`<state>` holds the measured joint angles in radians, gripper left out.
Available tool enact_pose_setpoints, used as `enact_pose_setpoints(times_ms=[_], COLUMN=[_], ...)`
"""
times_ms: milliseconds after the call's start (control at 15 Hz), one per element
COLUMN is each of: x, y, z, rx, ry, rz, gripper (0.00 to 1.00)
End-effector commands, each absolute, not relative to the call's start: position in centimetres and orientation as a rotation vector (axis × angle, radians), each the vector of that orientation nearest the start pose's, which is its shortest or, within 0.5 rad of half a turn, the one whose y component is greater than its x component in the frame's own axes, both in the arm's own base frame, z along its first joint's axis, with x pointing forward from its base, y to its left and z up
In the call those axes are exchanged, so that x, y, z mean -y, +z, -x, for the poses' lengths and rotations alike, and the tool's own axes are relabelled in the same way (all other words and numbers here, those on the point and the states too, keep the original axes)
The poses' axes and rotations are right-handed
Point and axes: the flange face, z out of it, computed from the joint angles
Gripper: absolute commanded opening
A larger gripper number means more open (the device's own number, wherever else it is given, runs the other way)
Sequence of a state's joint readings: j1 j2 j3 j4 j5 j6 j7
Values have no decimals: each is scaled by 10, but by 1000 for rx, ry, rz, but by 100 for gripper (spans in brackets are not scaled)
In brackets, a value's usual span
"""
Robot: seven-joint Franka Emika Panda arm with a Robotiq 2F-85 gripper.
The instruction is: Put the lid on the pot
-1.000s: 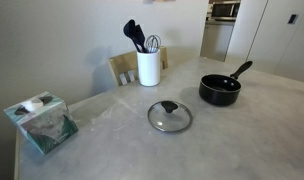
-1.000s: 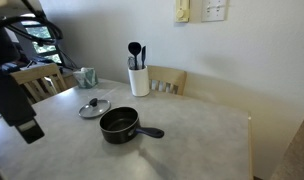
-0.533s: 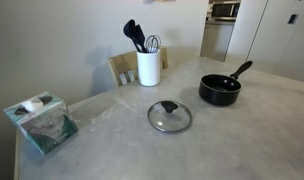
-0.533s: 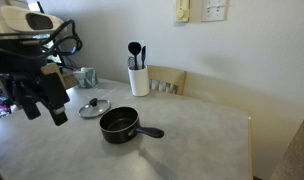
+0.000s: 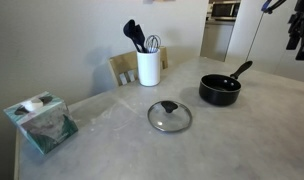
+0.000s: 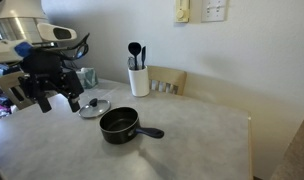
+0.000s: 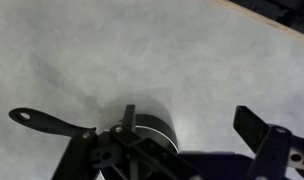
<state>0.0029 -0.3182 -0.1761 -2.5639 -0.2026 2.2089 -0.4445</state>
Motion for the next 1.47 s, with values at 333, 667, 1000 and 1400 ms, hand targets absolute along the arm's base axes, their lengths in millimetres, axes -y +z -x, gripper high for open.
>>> enact_pose_setpoints(times_ms=[333, 667, 1000, 1400], x=[33, -44, -79, -92], y=[351, 323, 315, 297], z=[-448, -504, -522, -548], rx=[435, 414, 501, 503], ry=[-22, -117, -109, -102], rz=[3112, 3102, 3111, 3122], gripper=[100, 100, 100, 100])
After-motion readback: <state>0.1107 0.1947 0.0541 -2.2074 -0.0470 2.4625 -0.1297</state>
